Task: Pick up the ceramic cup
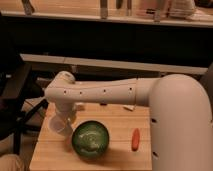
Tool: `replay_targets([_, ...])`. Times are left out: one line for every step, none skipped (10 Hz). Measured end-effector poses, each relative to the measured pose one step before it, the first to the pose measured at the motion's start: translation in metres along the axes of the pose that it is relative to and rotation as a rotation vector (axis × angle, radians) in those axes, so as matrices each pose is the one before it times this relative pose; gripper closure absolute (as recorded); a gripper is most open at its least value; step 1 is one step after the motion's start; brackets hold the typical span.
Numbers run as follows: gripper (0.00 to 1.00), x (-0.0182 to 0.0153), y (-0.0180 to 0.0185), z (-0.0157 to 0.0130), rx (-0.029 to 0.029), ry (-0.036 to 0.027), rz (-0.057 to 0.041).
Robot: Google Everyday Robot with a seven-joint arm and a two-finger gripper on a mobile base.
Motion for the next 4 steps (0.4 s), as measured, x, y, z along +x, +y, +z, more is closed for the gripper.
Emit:
replay_targets([0.97, -0.00019, 0.0005, -0.00084, -0.0016, -0.00032, -0.00187])
replay_targets([0.97, -0.00028, 0.00053, -0.00067, -0.00022, 0.00015, -0.00251])
replay_targets([0.97, -0.00055, 0.001, -0.00029, -0.00074, -0.00057, -0.00177])
replay_targets([0.97, -0.00004, 0.00052, -0.00079, -0.00037, 0.00067, -0.00109])
